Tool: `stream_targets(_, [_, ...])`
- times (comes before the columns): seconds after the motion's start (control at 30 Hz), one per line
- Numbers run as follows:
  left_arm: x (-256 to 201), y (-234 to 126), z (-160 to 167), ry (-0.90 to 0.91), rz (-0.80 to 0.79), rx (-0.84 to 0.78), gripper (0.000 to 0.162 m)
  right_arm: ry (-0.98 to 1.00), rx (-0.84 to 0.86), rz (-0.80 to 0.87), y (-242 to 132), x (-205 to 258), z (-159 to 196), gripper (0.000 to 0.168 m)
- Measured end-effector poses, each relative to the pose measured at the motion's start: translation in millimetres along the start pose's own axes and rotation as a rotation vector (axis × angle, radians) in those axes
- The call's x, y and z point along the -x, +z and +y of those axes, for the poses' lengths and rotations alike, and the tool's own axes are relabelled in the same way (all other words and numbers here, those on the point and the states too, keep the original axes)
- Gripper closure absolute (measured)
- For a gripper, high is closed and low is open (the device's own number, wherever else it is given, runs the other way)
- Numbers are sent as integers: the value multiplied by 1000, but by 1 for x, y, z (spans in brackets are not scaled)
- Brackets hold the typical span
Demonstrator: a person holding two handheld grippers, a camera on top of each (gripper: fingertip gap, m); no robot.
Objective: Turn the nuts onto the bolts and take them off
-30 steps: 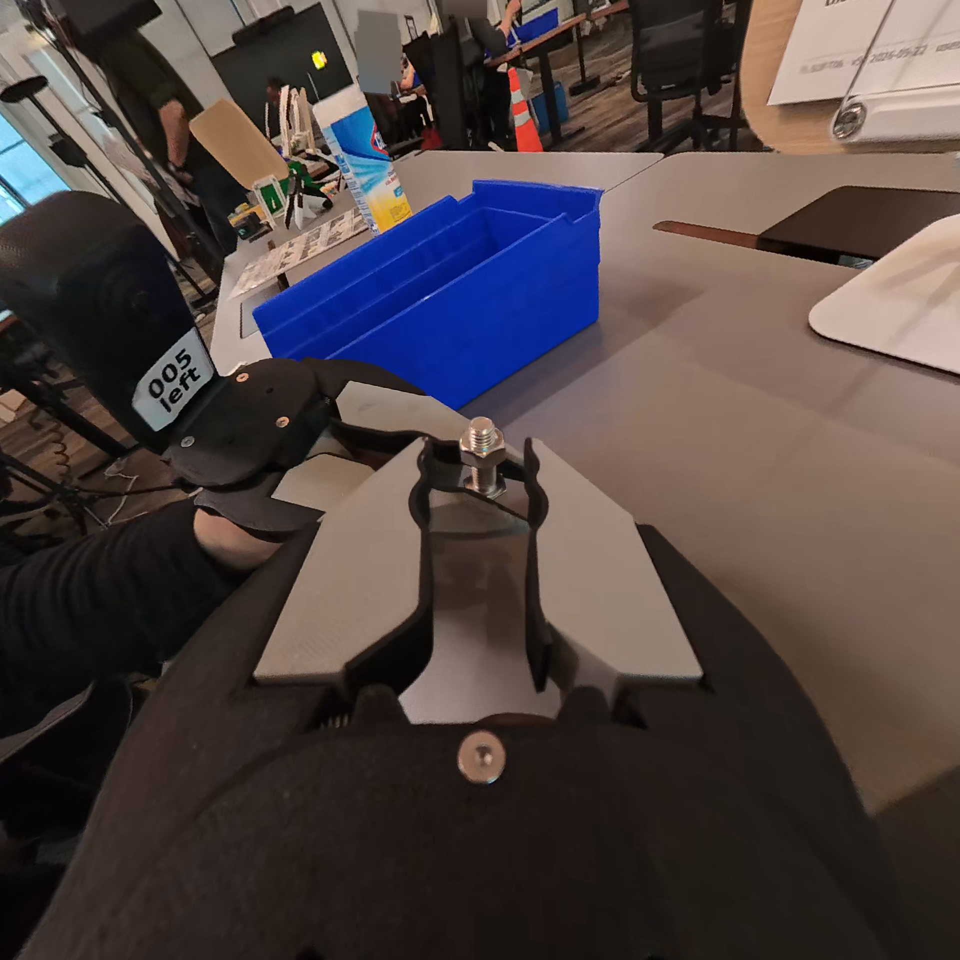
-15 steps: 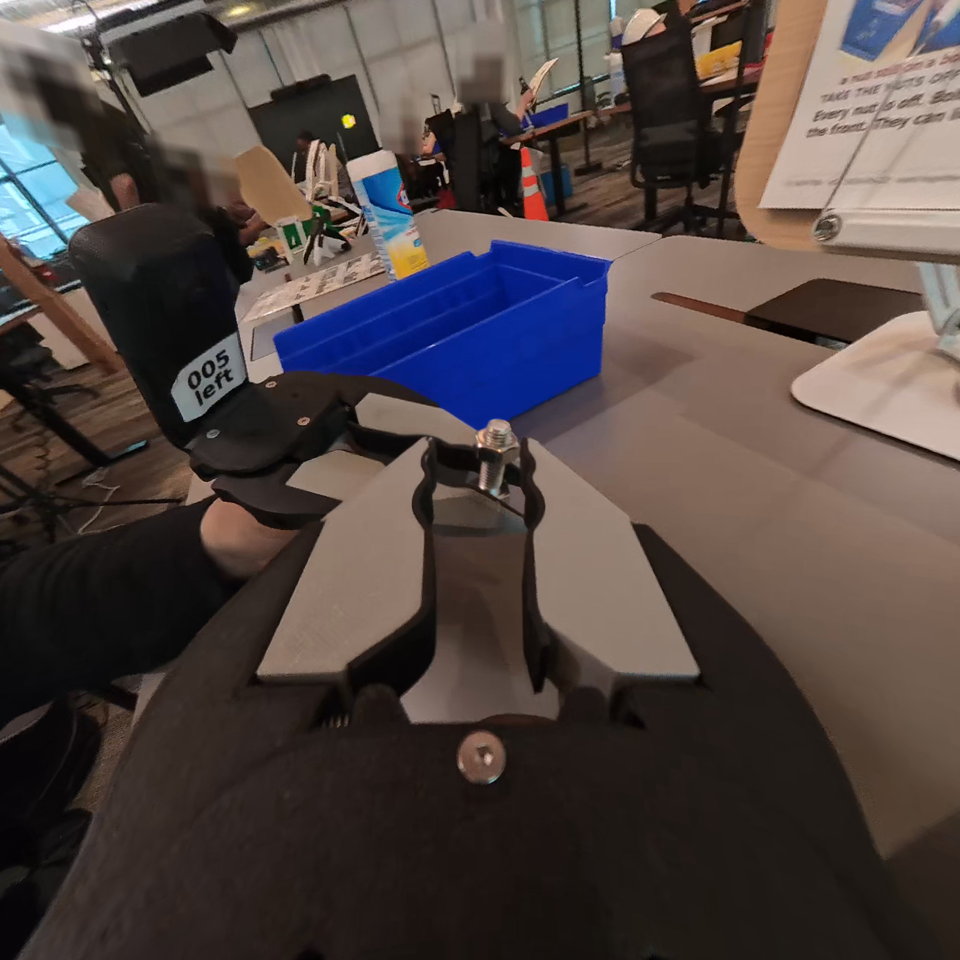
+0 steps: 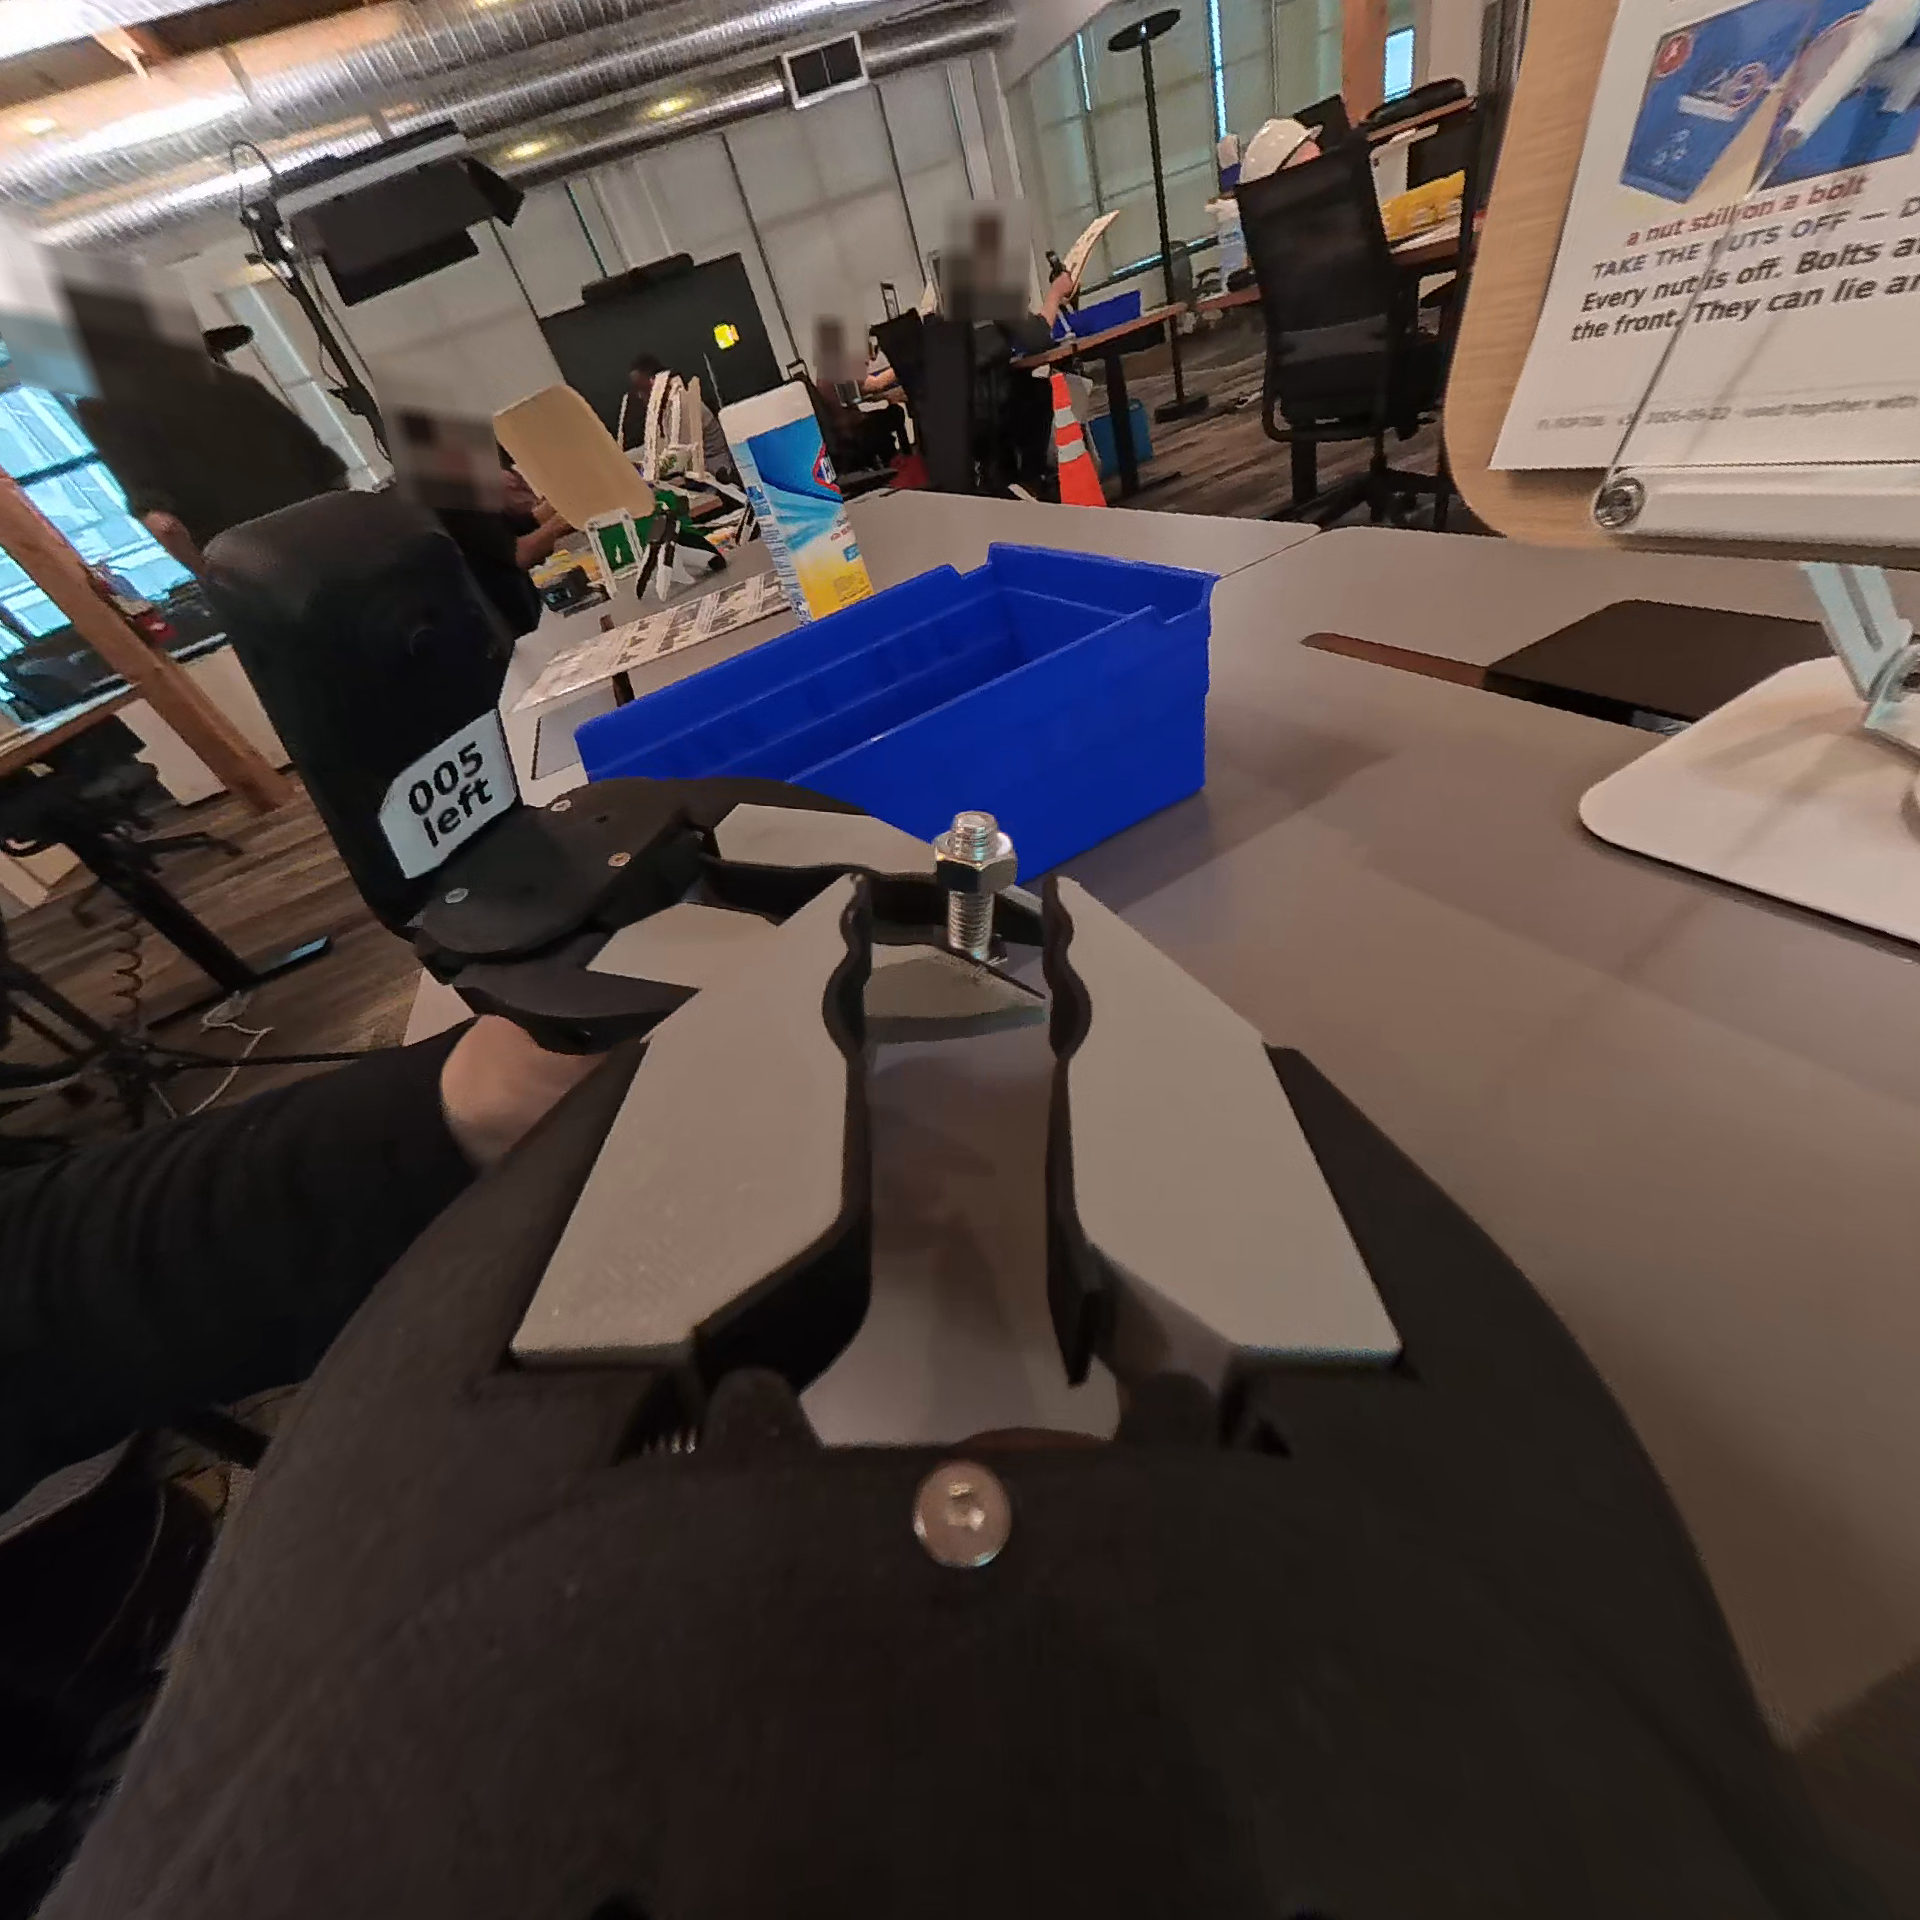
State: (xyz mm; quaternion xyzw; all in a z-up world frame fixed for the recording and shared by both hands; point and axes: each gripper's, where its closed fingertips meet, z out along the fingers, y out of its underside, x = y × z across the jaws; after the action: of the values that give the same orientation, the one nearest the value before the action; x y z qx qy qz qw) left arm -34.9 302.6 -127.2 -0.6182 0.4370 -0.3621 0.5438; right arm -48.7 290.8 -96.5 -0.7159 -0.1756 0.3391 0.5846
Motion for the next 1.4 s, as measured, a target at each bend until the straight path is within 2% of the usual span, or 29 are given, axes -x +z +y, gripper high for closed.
stream_targets(0.23, [1,5,8,17,-18,22,146,-30,22,-1,9,3,14,135])
stream_targets(0.37, [0,4,7,9,-21,13,147,-43,-36,45,5,-1,11,132])
stream_targets(0.5, [2,3,10,19,-54,24,147,-25,-60,57,2,-7,20,124])
stream_targets(0.63, [3,4,15,85,-96,38,147,63,-99,-13,-1,-4,20,114])
stream_targets(0.97, [-13,12,20,43,-26,49,146,49,-96,-19,5,-5,26,124])
stream_targets(1.13, [-16,10,21,50,-15,58,146,85,-89,-85,5,2,27,130])
stream_targets(1.4, [-38,11,17,111,41,54,146,57,-77,-142,8,15,24,119])
